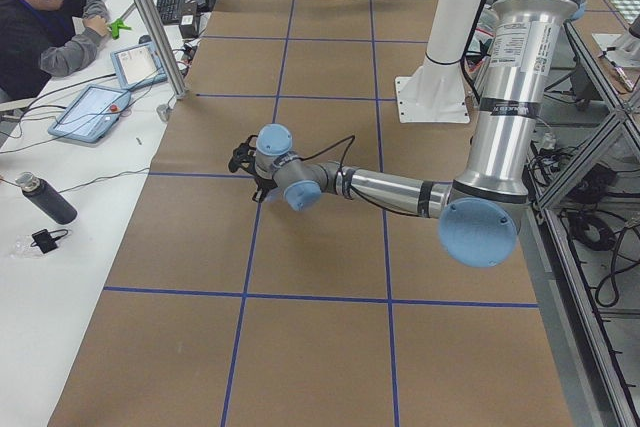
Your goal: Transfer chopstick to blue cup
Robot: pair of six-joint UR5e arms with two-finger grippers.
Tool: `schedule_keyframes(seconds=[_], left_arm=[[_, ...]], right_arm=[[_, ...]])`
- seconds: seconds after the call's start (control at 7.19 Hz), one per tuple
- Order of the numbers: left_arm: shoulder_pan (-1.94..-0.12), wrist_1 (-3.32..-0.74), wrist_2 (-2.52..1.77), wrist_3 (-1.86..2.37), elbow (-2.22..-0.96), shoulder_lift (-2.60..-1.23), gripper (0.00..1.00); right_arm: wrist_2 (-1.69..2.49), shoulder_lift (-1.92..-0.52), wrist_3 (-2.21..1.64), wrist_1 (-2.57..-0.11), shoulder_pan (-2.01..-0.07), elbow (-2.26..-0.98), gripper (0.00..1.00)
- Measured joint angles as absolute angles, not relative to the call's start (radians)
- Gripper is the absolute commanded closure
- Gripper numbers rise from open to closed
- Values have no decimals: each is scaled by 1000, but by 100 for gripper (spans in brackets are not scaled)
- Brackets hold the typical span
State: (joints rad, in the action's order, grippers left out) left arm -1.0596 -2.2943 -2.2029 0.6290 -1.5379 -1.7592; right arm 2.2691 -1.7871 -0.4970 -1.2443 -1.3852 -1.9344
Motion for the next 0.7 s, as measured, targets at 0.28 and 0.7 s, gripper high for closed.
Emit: schedule_keyframes(seconds=[0.28, 0.7], left_arm=[[-983, -2263, -2176, 844, -1569, -1880, 100], [-682, -2167, -1910, 1117, -1595, -2075, 100]], right_arm=[[2271, -1787, -498, -1244, -1385, -1933, 0], [2273, -1787, -500, -1244, -1385, -1932, 0]])
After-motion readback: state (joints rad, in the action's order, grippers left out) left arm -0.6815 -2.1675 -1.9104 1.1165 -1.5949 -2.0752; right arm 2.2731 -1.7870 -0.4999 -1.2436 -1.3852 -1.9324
